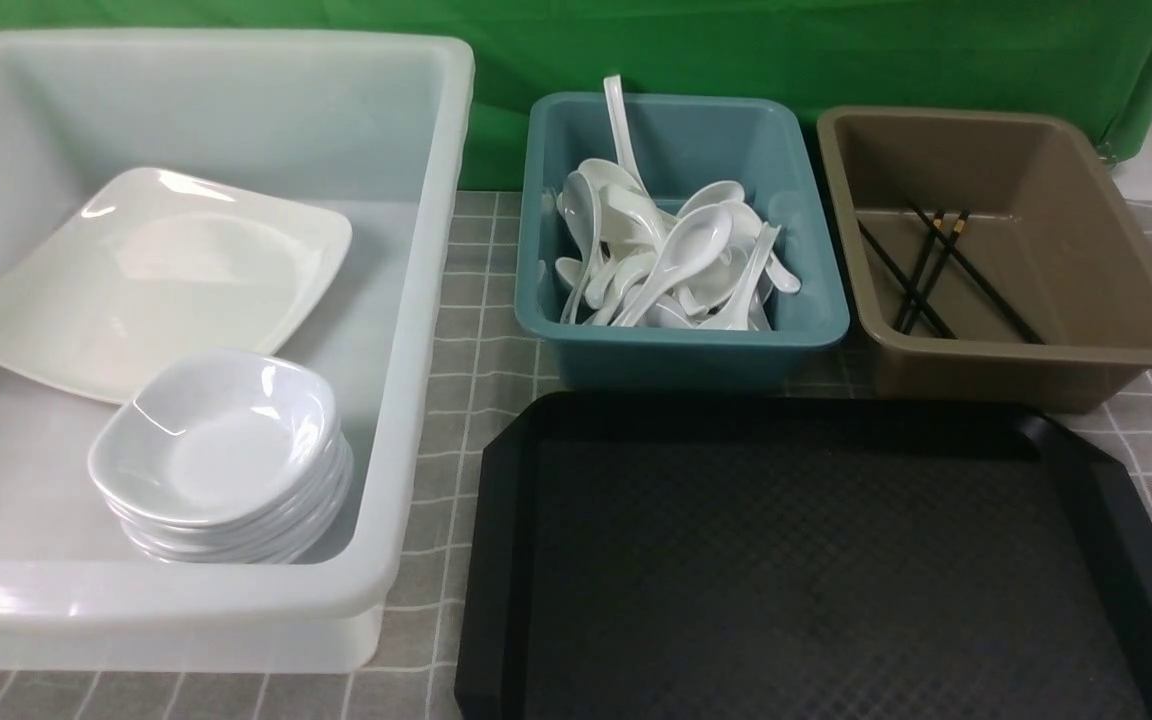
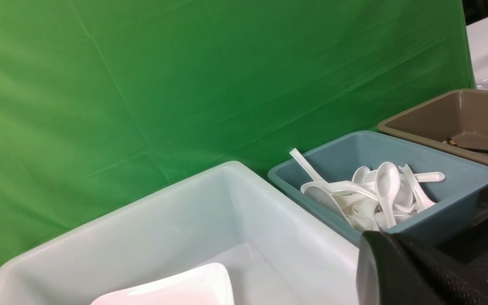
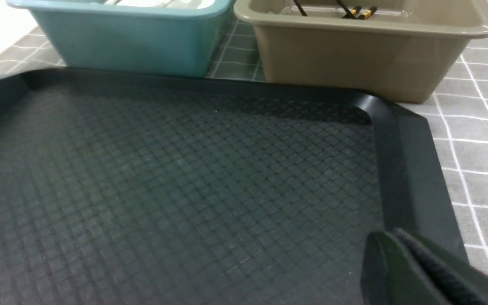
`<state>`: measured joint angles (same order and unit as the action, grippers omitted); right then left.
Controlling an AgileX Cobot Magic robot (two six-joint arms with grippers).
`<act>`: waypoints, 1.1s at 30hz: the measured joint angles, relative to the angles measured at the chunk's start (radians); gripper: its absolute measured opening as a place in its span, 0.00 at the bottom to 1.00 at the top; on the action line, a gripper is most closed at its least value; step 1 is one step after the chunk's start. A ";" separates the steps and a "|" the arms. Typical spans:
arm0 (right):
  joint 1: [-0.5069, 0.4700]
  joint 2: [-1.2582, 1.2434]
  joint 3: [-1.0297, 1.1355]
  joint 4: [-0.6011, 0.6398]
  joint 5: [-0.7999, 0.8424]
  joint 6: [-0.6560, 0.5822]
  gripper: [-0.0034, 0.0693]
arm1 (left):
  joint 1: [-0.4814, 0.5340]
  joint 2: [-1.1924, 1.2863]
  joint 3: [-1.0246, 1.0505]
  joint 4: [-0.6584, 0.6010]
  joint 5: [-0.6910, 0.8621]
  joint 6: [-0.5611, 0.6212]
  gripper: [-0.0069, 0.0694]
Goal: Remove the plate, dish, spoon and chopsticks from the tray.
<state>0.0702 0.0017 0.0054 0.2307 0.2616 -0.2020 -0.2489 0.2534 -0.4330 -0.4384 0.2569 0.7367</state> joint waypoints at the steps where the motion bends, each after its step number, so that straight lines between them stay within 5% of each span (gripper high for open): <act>1: 0.000 0.000 0.000 0.000 0.000 0.000 0.12 | 0.000 0.000 0.000 0.000 0.000 0.000 0.10; 15: 0.000 0.000 0.000 0.000 0.000 0.000 0.15 | 0.000 -0.003 0.000 0.018 -0.006 -0.015 0.10; 19: 0.000 0.000 0.000 0.000 0.000 0.001 0.16 | 0.036 -0.028 0.027 0.135 -0.046 -0.245 0.10; 21: 0.000 0.000 0.000 0.000 0.000 0.001 0.17 | 0.096 -0.080 0.089 0.277 -0.086 -0.495 0.10; 23: 0.000 0.000 0.000 0.000 0.000 0.001 0.17 | 0.148 -0.137 0.166 0.323 -0.099 -0.607 0.10; 33: 0.000 0.000 0.000 0.000 0.000 0.000 0.19 | 0.237 -0.253 0.440 0.343 -0.008 -0.698 0.10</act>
<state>0.0702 0.0014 0.0054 0.2307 0.2617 -0.2019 -0.0114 0.0000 0.0071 -0.0955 0.2488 0.0388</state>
